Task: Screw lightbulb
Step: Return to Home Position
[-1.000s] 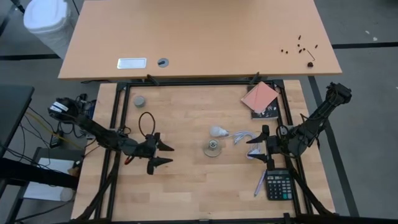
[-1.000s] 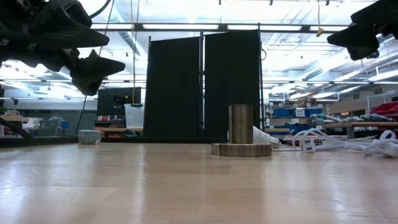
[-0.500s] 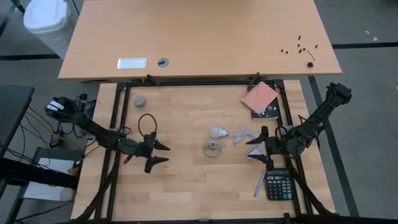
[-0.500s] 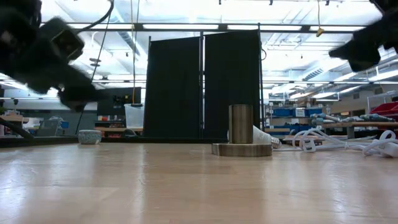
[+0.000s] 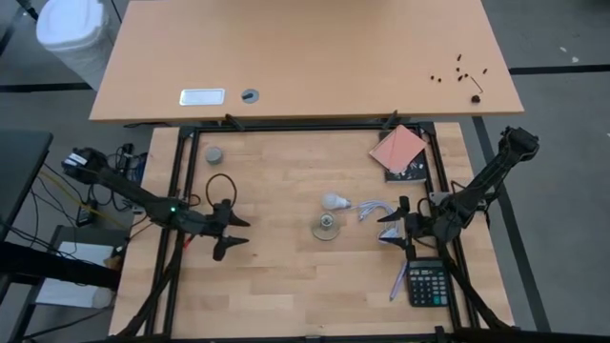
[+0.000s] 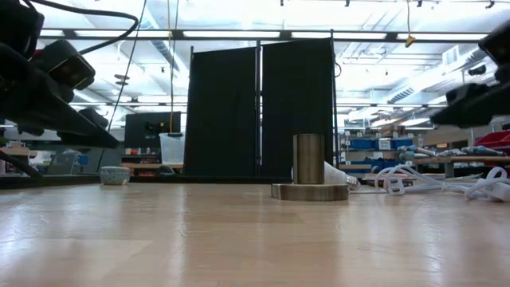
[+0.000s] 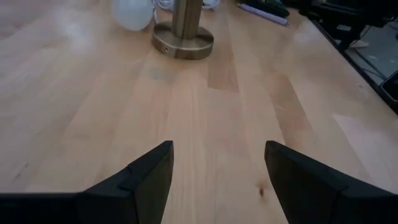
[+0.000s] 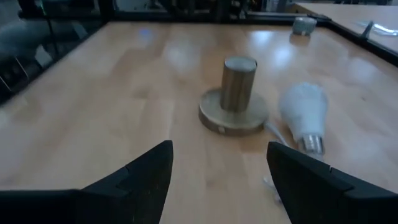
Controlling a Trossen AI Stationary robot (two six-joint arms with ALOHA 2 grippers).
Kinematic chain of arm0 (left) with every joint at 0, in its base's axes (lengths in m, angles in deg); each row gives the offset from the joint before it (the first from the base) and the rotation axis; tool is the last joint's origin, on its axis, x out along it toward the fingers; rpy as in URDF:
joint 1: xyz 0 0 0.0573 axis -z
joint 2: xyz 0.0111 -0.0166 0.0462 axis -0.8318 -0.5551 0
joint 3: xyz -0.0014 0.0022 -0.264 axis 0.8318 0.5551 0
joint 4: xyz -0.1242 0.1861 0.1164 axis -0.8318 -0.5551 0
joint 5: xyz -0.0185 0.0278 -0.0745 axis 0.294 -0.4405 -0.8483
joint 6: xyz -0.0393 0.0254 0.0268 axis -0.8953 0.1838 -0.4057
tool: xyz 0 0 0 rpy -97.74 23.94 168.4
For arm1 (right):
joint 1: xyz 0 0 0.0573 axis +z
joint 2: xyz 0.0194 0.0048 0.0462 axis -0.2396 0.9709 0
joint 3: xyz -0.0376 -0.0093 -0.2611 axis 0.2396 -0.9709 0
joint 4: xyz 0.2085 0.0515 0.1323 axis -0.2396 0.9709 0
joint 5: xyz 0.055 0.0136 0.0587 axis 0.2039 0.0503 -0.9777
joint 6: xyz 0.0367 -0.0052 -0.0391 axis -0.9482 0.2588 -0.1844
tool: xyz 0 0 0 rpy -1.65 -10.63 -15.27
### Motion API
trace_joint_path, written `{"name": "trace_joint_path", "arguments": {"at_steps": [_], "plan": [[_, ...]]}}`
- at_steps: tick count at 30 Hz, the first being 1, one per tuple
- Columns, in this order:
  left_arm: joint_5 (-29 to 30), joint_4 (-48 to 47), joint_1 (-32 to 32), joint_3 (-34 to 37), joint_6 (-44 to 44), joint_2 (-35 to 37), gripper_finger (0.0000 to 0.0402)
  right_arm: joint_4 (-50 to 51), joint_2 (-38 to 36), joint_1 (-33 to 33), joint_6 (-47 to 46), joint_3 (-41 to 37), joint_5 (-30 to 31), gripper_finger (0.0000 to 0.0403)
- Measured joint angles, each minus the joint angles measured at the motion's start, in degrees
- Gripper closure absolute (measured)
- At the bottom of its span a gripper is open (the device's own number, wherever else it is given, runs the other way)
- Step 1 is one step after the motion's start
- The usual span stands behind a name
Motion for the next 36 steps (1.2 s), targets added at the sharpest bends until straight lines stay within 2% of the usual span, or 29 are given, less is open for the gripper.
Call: {"name": "trace_joint_path", "arguments": {"at_steps": [7,12,17,21,27,36], "plan": [[-0.02,-6.79,0.00,0.00,-0.03,9.00,0.0144,6.46,-0.91,0.00,-0.08,-1.50,-0.32,0.0133],[-0.01,-9.50,0.00,0.00,-0.04,14.39,0.0144,6.50,-1.01,0.00,-0.04,-1.50,-0.32,0.0133],[0.01,-17.94,0.00,0.00,-0.05,22.30,0.0144,6.56,-2.25,0.00,-0.04,-1.50,-0.32,0.0133],[-0.33,-18.44,0.00,0.02,-0.07,27.57,0.0144,6.54,-4.28,-0.09,-0.01,-1.50,-0.37,0.0132],[-0.55,-17.96,0.00,0.02,-0.07,30.47,0.0144,6.58,-7.00,-1.77,0.00,-1.50,-0.39,0.0131],[-0.56,-11.71,0.00,0.02,-0.07,30.54,0.0145,6.46,-17.50,-6.40,-0.01,-1.50,-0.39,0.0132]]}}
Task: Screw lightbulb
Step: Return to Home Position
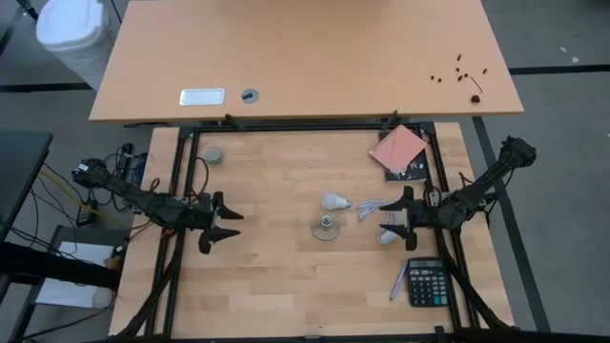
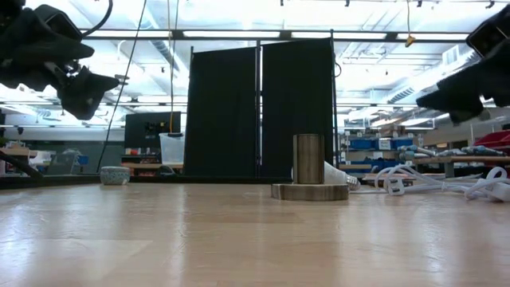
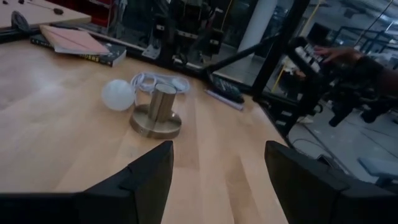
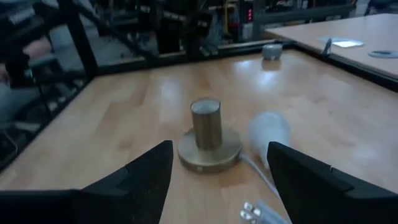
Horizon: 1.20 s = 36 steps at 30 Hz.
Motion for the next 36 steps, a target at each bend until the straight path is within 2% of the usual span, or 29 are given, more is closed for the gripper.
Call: {"name": "trace_joint_path", "arguments": {"at_steps": [23,29,31,33,36], "plan": [[-0.02,1.08,0.00,0.02,0.00,0.00,0.0145,0.00,-19.25,-8.01,-0.01,0.00,0.02,0.0133],[-0.07,1.05,0.00,0.02,0.00,0.00,0.0145,0.01,-19.04,-9.05,-0.71,0.02,0.02,0.0133],[-0.07,1.04,0.00,0.02,0.00,0.00,0.0145,0.00,-19.04,-9.19,1.84,0.02,-0.17,0.0133],[-0.07,1.04,0.00,0.02,0.00,-0.02,0.0145,-0.01,-19.04,-9.19,5.32,0.02,-2.27,0.0133],[-0.07,1.06,0.00,0.02,0.00,0.00,0.0145,-0.03,-19.04,-9.19,12.50,0.02,-9.19,0.0133]]}}
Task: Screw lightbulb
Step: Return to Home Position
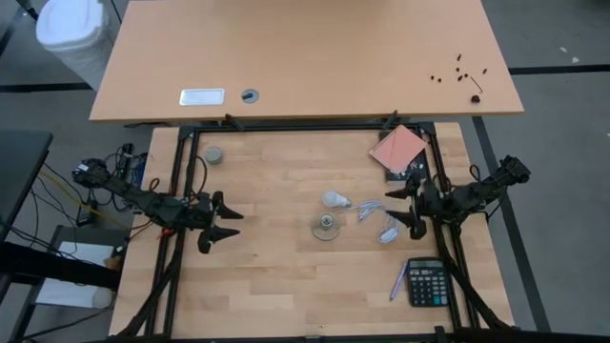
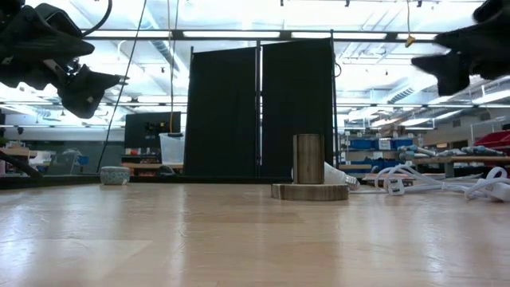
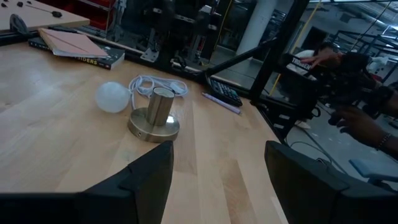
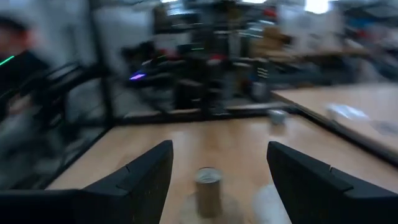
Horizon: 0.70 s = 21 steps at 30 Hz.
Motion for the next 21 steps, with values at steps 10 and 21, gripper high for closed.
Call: {"name": "trace_joint_path", "arguments": {"at_steps": [10,21], "plan": [[0.00,0.00,0.00,0.00,0.00,0.00,0.0145,3.39,0.02,-0.35,19.68,0.00,-32.22,0.0133],[0.02,0.00,0.00,0.02,0.02,-0.02,0.0145,3.41,0.05,-2.08,2.53,0.00,-32.95,0.0133]]}}
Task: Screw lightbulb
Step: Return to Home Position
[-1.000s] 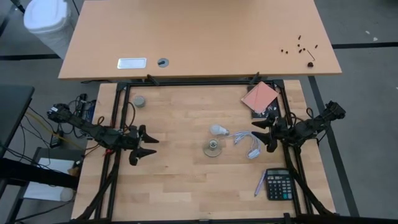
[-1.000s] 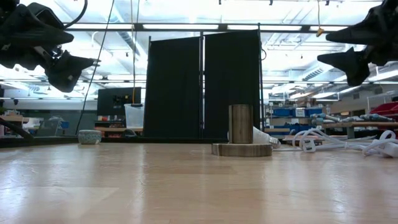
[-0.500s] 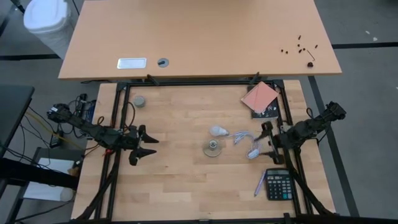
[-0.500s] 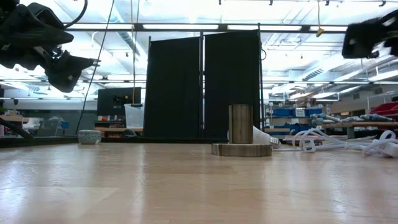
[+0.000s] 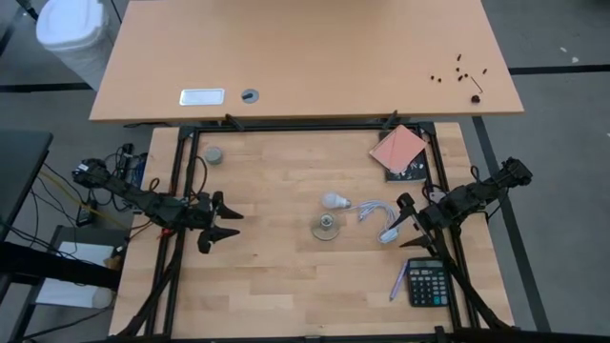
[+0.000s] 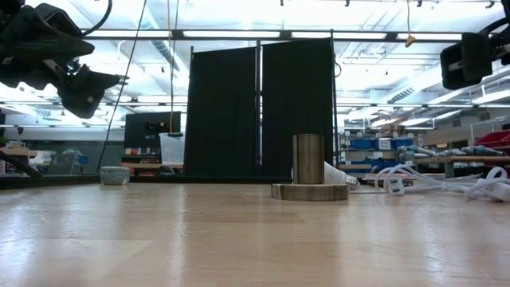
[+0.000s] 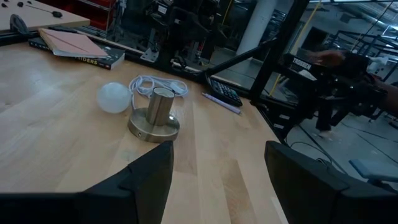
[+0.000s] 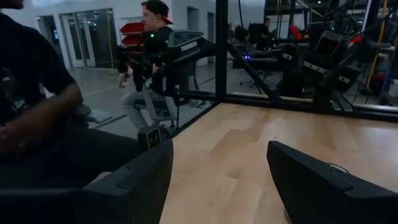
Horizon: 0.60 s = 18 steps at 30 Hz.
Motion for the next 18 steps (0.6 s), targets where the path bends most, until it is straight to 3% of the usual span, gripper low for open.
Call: {"name": "trace_joint_path", "arguments": {"at_steps": [18], "plan": [[0.01,0.01,0.00,0.00,-0.01,0.02,0.0144,-0.37,0.04,0.00,0.40,0.00,0.22,0.0133]]}}
